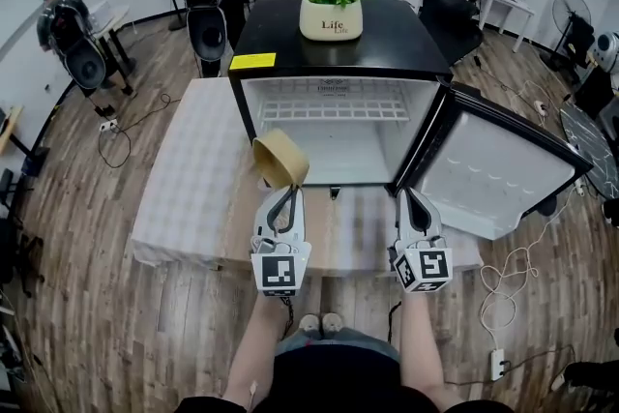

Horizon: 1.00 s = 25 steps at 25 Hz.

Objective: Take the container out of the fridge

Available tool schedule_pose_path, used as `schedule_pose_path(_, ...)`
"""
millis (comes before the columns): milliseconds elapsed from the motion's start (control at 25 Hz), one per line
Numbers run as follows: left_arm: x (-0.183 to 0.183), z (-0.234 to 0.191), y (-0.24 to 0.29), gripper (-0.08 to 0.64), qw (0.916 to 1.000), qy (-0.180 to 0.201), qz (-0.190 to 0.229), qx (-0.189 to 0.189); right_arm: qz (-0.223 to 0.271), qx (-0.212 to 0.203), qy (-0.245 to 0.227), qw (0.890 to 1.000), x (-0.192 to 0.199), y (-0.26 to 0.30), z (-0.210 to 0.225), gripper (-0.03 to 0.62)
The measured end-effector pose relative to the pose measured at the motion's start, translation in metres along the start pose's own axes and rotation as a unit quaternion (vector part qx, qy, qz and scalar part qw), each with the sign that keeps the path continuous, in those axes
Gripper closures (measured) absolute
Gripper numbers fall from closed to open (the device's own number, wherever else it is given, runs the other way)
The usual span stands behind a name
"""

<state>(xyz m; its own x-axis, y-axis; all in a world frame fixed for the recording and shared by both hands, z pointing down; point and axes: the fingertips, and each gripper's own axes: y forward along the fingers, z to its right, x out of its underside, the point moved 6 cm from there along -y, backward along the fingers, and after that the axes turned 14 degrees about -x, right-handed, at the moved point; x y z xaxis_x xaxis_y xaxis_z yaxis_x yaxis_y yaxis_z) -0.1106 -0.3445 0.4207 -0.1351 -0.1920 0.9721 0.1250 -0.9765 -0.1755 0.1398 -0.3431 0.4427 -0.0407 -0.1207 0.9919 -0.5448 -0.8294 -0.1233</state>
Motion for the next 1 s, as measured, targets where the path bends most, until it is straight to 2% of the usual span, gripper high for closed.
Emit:
schedule_pose_path(360,0.0110,0.0033,-0.0039,0.543,1.0000,0.002,-0.009,0.003,-0.006,-0.002,-0.005,1.000,0.0014,-0.0016,-0.0016,0.589)
schedule_pose_path(1000,0.0096,0.0024,-0.0072,0.543,0.9998,0.004,-0.018,-0.004,-0.012,-0.006,-0.002,1.000,0.0026,-0.0028,-0.0033,0.588)
